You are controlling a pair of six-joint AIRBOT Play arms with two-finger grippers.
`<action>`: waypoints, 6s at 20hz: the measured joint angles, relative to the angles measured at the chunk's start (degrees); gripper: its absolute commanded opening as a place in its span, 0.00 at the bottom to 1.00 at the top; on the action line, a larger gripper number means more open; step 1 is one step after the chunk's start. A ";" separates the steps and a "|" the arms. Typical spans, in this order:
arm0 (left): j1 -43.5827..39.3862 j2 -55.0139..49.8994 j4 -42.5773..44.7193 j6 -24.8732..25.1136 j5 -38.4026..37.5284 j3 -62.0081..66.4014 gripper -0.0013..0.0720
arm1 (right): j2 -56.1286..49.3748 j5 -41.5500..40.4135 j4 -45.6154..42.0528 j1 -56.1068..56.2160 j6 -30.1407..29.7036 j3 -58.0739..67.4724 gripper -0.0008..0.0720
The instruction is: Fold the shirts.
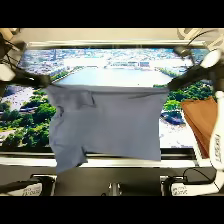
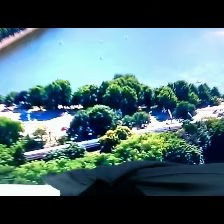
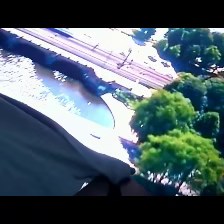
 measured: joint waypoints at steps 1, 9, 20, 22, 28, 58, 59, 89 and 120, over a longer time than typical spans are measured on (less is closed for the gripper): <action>0.00 -3.21 -0.90 0.00 1.27 0.24 0.05 | -2.05 -3.93 -0.52 0.20 1.36 -0.07 0.04; -0.22 -17.97 -5.35 -2.05 13.79 7.82 0.05 | -8.68 -25.51 -1.70 0.20 8.96 -0.44 0.04; -0.52 -17.20 1.20 5.16 -9.92 6.36 0.05 | -9.01 1.29 -0.57 1.31 -0.11 -4.42 0.04; -0.85 -17.11 0.72 5.18 -12.35 3.56 0.33 | -9.51 3.13 -0.20 1.31 -0.35 -6.73 0.18; 0.94 -14.71 -3.02 5.18 -16.74 1.97 0.77 | -7.45 7.74 1.01 -0.61 0.04 -7.89 0.69; 8.07 10.69 -22.47 16.26 -7.15 -51.74 0.05 | 8.11 12.57 5.42 -8.92 -3.28 -34.67 0.80; 7.85 10.69 -22.64 16.00 -7.02 -51.89 0.05 | 8.13 12.39 5.44 -8.94 -3.28 -35.50 0.80; 7.10 5.79 -14.73 13.49 0.02 -14.86 0.05 | 0.04 -4.70 13.84 -3.93 -4.26 -16.09 0.04; -1.64 -11.50 -25.51 13.31 -6.43 6.97 0.05 | -9.81 0.28 32.15 -4.74 -2.45 -9.86 0.04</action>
